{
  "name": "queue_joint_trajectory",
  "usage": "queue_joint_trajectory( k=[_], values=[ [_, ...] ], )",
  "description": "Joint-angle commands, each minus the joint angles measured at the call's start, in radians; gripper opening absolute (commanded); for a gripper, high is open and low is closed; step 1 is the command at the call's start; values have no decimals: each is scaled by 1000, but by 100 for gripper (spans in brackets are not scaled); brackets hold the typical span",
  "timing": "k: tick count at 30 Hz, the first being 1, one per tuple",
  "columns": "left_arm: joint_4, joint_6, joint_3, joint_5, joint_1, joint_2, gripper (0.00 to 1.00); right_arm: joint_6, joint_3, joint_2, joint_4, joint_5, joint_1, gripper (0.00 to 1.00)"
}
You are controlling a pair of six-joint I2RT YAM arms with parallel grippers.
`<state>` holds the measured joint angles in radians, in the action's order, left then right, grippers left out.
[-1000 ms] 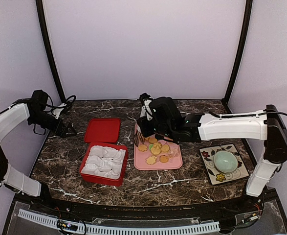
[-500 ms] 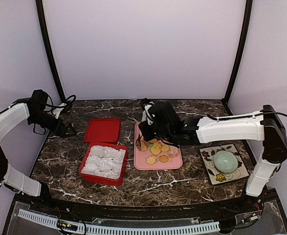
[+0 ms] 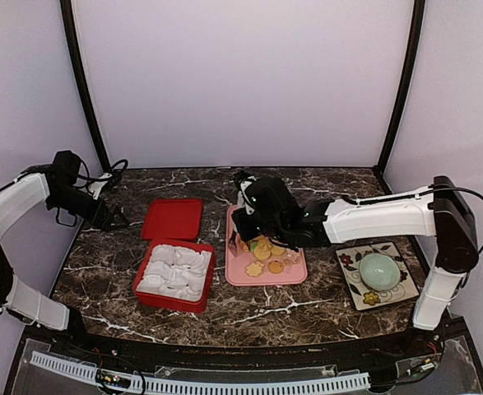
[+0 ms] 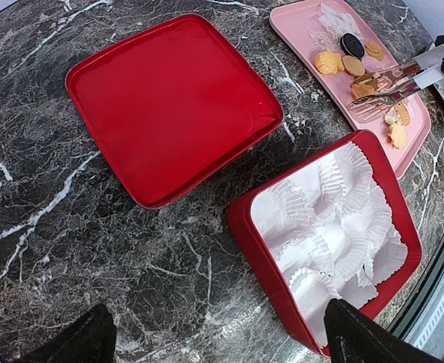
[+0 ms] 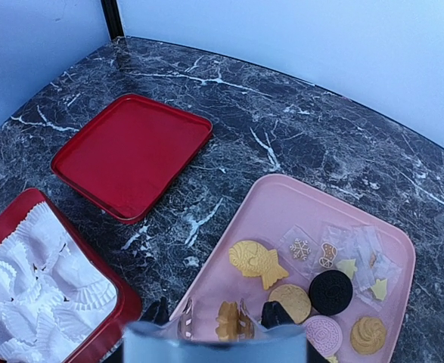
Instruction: Pack the cookies
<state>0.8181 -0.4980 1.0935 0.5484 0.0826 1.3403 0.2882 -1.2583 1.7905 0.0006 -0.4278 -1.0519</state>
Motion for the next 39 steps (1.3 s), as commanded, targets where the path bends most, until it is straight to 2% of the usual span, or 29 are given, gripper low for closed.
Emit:
queue_joint_trajectory(
  k=[1,3,8,13,28,32,39],
  values=[
    [33,-18,22,24,3,-35,99,-12,-33,23,41,-23,-7,40],
    [33,-17,22,22,3,-36,99,-12,-35,28,38,-28,-6,37],
    [35,-19,22,18,2,-39,99,-6,-30,8,36,-45,-9,19],
    [35,-16,19,19,3,-41,99,-18,-45,-10,20,-54,-19,7],
    [-14,20,-12,-81,6,-3,99,-120,-310,-17,-50,-69,-195,5],
    [-61,22,-59,-128,9,16,99,-119,-384,41,-30,-29,-228,5],
    [-205,13,-198,-150,9,54,99,-117,-550,238,-17,15,-245,4]
  ],
)
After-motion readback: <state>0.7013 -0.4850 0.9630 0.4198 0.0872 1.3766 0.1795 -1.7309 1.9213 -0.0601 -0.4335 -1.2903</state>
